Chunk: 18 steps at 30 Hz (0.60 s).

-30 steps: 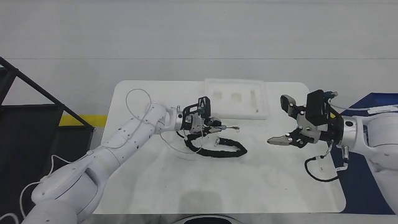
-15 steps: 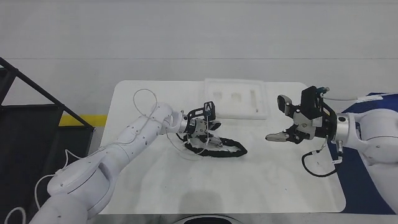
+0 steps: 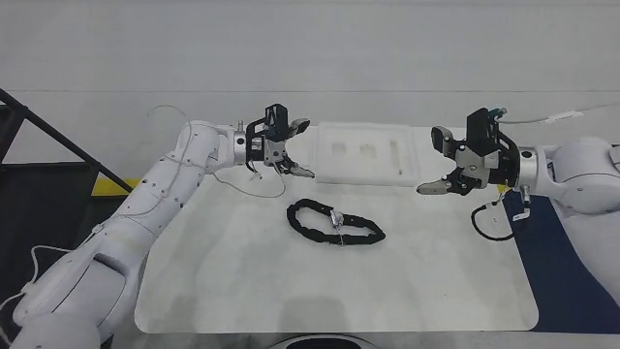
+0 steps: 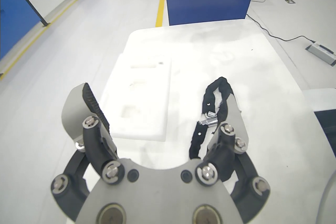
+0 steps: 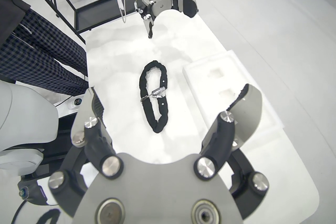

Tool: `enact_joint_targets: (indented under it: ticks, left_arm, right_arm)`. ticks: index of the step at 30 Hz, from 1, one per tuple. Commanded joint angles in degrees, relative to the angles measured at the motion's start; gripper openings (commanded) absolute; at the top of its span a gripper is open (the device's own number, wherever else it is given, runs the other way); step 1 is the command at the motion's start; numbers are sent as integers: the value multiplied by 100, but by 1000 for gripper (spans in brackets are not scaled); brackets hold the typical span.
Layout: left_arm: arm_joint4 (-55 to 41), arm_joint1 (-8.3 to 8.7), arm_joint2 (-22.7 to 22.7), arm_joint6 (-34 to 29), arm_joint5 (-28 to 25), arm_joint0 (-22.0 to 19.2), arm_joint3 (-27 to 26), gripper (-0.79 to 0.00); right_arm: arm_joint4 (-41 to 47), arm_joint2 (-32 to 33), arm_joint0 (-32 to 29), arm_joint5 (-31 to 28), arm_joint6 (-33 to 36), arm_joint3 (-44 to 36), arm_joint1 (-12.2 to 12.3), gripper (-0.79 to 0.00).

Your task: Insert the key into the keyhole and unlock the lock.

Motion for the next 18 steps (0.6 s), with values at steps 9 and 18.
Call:
enact_joint_targets:
  ticks: [9, 18]
  left_arm:
    - [260, 1162, -875, 264, 3, 448, -1372, 0]
    - [507, 1960, -1331, 945, 3, 650, -1852, 0]
  right_arm:
    - [222, -172, 449, -242, -362, 426, 20, 0]
    - [7, -182, 443, -242, -606, 392, 71, 0]
